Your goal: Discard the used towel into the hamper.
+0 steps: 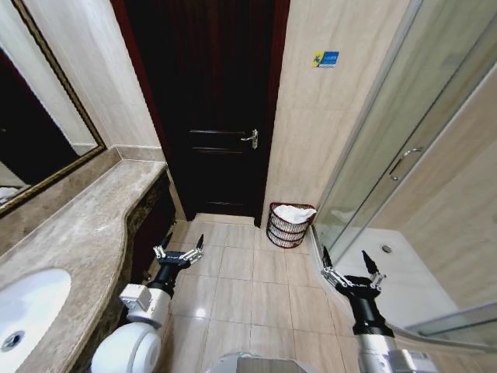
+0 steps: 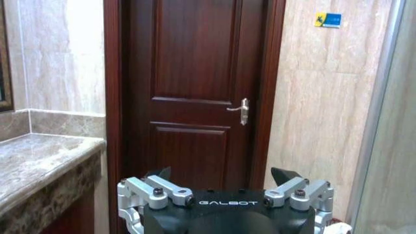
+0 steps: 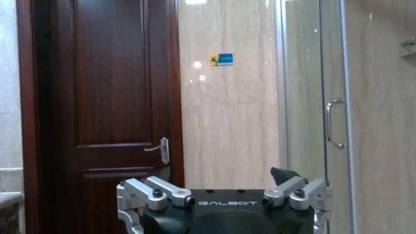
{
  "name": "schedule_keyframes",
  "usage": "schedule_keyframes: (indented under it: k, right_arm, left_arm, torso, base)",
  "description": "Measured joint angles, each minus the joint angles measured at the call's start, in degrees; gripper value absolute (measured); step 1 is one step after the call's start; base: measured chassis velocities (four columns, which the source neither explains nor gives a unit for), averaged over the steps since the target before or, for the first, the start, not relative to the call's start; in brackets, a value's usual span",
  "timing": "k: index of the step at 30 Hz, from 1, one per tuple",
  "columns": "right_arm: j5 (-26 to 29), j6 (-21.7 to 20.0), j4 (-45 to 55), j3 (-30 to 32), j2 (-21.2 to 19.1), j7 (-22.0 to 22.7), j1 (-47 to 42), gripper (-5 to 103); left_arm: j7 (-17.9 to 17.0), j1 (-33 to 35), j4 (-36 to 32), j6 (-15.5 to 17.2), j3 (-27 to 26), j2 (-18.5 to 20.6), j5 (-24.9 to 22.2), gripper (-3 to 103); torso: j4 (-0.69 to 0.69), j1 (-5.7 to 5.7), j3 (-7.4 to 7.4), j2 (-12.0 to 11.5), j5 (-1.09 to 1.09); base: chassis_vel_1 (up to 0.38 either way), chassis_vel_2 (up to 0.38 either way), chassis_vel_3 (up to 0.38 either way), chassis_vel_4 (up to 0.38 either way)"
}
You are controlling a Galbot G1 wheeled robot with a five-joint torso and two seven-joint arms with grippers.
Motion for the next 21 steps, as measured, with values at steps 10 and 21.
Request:
schedule_keyframes:
  k: [10,21]
  right_arm:
    - [0.0,0.0,0.0,0.0,0.0,0.0,0.0,100]
    - [0.0,0.0,0.0,0.0,0.0,0.0,0.0,100]
  left_arm:
    - [0.0,0.0,0.0,0.0,0.0,0.0,0.0,100]
    - [0.0,0.0,0.0,0.0,0.0,0.0,0.0,100]
  torso:
    - [0.00,0.01,0.02,0.1,0.00]
    - [0.01,0.03,0.04,0.1,0.00]
  base:
    - [0.060,-0.053,-0.056,0.052]
    - [-0.026,0.012,0.021,-0.017]
